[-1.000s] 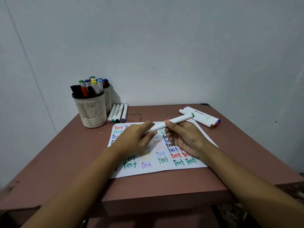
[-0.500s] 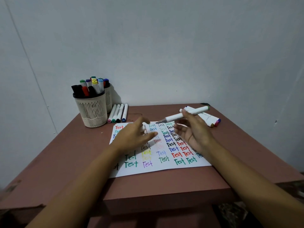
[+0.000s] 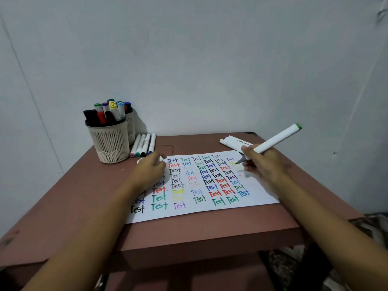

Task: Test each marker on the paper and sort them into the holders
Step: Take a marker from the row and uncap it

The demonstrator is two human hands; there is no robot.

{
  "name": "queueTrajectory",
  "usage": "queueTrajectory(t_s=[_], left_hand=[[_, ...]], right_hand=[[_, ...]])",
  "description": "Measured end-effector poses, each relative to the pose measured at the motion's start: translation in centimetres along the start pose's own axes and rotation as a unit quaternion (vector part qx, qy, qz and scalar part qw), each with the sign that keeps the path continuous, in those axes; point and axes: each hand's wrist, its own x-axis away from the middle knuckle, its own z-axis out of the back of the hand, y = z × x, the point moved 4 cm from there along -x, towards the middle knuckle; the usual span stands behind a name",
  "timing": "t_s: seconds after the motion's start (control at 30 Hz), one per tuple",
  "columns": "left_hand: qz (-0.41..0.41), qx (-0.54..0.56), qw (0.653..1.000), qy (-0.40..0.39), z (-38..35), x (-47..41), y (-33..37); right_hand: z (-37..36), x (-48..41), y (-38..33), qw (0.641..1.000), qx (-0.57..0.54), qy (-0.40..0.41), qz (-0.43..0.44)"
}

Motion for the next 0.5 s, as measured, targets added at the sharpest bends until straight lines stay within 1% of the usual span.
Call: queueTrajectory(t_s=[0.1, 0.2, 0.3, 0.5], left_hand=[[0.000, -0.003, 1.000, 0.000, 0.0, 0.1, 0.0], [-0.001, -0.002, 1.000, -0.001, -0.2, 0.3, 0.1], [-0.002, 0.001, 1.000, -0.002, -0.3, 0.3, 0.0], [-0.001, -0.005, 1.000, 0.000, -0.2, 0.2, -0.2]], right_hand=[[0.7, 1.1, 0.2, 0.998, 0.053, -0.001, 0.020], [1.3, 1.5, 0.9, 0.996, 0.075, 0.040, 0.017], [1.5, 1.4, 1.3, 0.989, 0.129, 0.068, 0.016], [1.5, 1.3, 1.5, 0.987, 0.150, 0.061, 0.010]])
